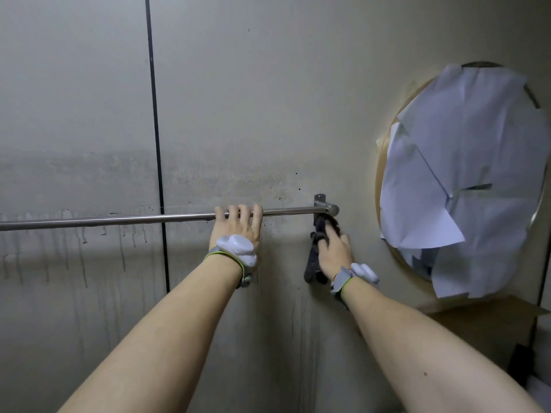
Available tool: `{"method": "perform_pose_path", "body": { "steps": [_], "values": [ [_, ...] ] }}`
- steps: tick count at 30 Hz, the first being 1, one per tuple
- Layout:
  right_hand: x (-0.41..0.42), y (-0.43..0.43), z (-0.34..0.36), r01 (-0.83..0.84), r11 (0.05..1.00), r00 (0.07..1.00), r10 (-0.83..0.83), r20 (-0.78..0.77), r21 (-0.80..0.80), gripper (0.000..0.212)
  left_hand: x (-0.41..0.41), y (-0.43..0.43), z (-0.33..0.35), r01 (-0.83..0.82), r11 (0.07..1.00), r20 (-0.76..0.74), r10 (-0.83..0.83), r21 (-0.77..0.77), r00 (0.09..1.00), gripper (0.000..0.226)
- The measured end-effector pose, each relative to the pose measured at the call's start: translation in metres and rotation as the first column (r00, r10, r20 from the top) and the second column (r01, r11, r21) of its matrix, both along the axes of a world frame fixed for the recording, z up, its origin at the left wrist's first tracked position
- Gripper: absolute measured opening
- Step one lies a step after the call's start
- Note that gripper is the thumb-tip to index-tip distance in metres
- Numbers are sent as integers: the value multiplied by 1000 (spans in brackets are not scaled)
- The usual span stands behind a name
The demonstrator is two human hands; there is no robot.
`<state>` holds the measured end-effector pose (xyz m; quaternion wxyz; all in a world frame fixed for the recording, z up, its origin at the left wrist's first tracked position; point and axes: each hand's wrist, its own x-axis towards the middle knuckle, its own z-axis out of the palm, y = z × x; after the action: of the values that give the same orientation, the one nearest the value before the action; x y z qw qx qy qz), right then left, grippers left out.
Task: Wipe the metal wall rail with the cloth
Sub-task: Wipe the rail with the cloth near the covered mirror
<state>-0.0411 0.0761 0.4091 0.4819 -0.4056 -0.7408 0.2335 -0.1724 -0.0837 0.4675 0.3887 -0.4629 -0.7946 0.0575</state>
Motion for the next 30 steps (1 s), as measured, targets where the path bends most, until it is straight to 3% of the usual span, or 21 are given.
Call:
{"method": "perform_pose_path", "body": {
  "steps": [4,5,9,12,13,15,17,19,22,25,27,28,30],
  "values": [
    [3,19,34,27,992,935,-70,-349,-125,52,-4,-2,2,20,1000,18,-20,8,1000,77],
    [-2,20,37,33,987,922,-90,-376,-155,51,-2,-1,1,26,1000,26,-26,9,999,77],
    [-47,-12,18,114,976,952,-161,-261,-185,53,-1,3,-3,9,1000,24,-9,5,1000,79],
    [-57,-33,-8,139,990,987,-139,80,3,63,-2,1,-3,15,1000,20,-15,9,1000,81],
    [-53,-31,-11,105,993,985,-111,131,54,64,-2,0,-2,21,1000,21,-21,6,1000,81],
    [-41,-20,-8,86,995,996,-87,21,42,61,-2,-1,-2,28,1000,19,-28,8,999,80],
    [-29,-6,6,151,980,949,-181,-258,-129,59,-3,-1,-1,28,999,24,-28,15,999,80],
    [-29,3,19,116,943,895,-236,-378,-313,59,-3,-1,1,28,1000,37,-28,7,999,81],
    [-47,-10,22,156,936,916,-257,-309,-317,60,-2,1,-2,31,999,42,-32,15,999,84],
    [-68,-38,5,226,972,968,-231,-96,-60,56,-3,2,-3,38,999,41,-38,17,998,85],
    [-69,-45,-9,116,992,993,-116,-7,46,56,-1,1,-3,34,999,48,-34,8,998,84],
    [-64,-45,-12,49,998,998,-48,-27,36,56,0,0,-2,27,1000,55,-27,7,998,83],
    [-50,-37,-8,15,998,973,-28,-228,-57,54,1,-3,2,32,999,67,-32,2,997,82]
  ]
}}
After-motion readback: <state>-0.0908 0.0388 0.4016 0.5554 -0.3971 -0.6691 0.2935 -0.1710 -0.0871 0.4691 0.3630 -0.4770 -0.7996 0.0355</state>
